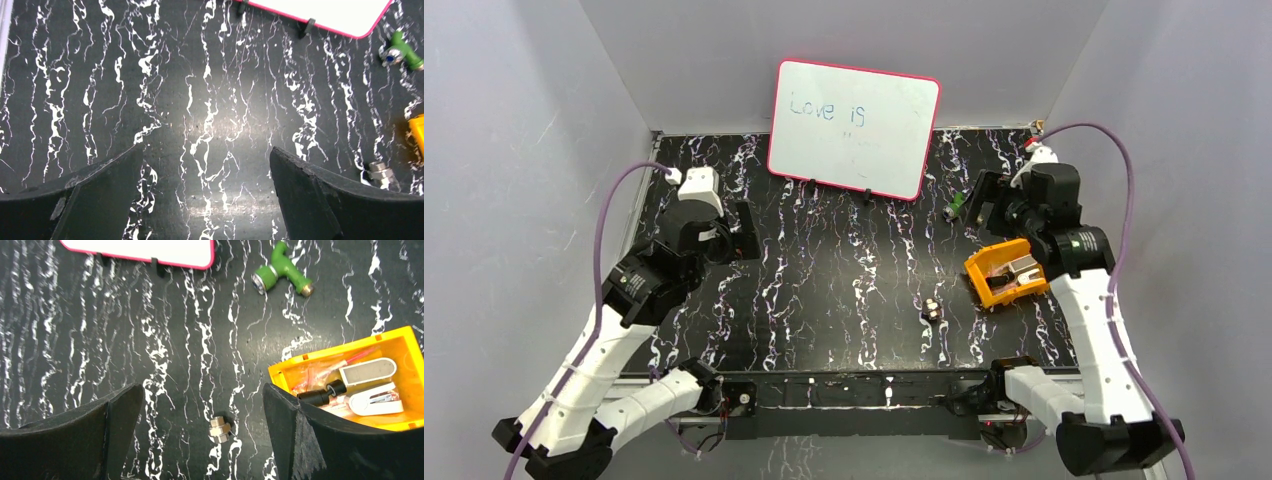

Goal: Install the water faucets
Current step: Pick up the water faucet from the center of the board.

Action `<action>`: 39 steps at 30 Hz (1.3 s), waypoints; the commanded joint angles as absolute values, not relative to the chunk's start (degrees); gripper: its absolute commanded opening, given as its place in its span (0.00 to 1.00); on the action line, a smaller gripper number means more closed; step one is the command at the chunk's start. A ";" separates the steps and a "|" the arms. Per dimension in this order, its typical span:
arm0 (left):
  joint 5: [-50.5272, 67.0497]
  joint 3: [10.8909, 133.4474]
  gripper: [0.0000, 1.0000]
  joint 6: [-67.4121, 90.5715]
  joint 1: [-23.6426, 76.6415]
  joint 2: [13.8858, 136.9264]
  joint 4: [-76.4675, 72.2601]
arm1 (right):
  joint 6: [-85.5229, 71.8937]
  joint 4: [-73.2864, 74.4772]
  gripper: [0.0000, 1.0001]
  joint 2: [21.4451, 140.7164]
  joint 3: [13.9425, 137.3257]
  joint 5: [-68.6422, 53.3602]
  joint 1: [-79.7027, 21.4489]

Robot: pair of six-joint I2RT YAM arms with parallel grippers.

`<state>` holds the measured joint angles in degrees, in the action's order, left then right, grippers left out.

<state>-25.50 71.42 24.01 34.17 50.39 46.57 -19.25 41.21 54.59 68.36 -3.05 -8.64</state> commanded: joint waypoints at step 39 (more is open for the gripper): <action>-13.08 47.29 0.98 17.80 33.75 38.71 33.98 | 10.53 36.95 0.98 114.93 95.47 -5.20 -6.92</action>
